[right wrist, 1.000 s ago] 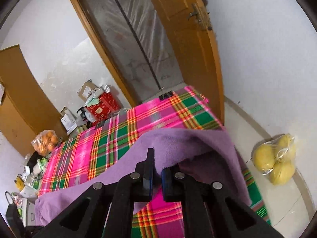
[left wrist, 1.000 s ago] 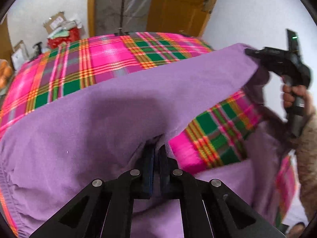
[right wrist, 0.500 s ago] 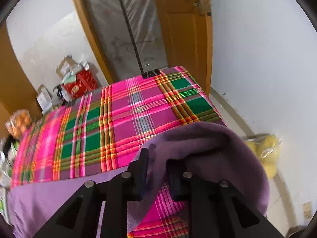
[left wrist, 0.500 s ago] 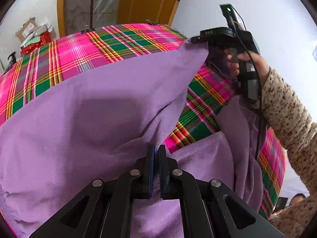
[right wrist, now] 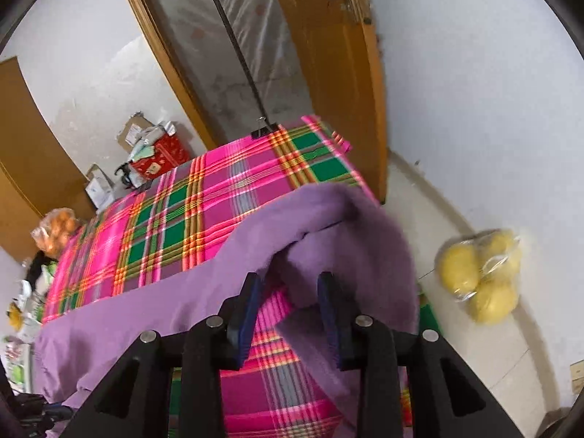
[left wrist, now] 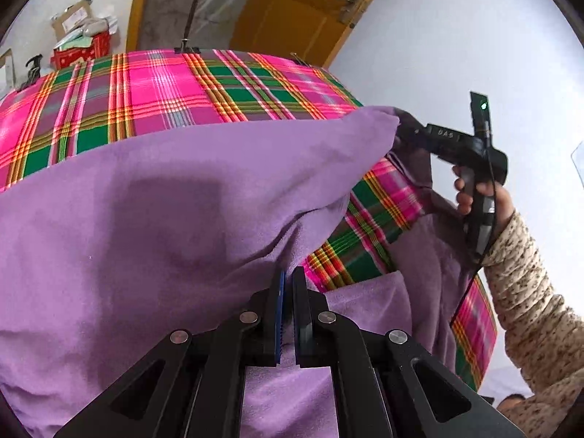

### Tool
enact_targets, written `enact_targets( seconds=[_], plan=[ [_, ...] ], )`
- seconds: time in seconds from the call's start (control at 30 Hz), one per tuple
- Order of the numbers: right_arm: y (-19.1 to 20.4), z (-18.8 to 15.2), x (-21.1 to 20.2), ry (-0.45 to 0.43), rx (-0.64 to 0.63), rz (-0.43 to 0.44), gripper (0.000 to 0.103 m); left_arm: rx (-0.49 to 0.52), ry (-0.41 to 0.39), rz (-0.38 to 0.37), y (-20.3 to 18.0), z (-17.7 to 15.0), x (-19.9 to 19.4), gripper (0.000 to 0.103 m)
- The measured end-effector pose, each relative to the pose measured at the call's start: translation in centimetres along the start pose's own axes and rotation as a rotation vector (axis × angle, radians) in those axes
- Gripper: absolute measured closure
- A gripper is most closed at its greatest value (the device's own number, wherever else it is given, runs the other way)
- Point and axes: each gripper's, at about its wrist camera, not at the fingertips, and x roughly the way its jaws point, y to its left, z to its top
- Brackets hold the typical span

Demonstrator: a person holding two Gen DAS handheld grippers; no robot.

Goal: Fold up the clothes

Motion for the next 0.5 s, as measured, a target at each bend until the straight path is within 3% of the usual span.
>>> enact_targets(
  seconds=[0.1, 0.17, 0.33, 0.5],
  plan=[
    [-0.3, 0.6, 1.1, 0.005, 0.056, 0.039, 0.07, -0.014, -0.011, 0.0, 0.4, 0.1, -0.3, 0.099],
    [-0.1, 1.4, 1.5, -0.021, 0.063, 0.017, 0.071, -0.023, -0.019, 0.001, 0.7, 0.2, -0.4, 0.099],
    [2.6, 3.8, 3.6, -0.042, -0.046, -0.057, 0.072, -0.052, -0.032, 0.006, 1.9, 0.3, -0.7, 0.099],
    [5.1, 5.6, 8.2, 0.021, -0.147, -0.088, 0.072, -0.125, -0.043, 0.002, 3.6, 0.5, -0.5, 0.099]
  ],
)
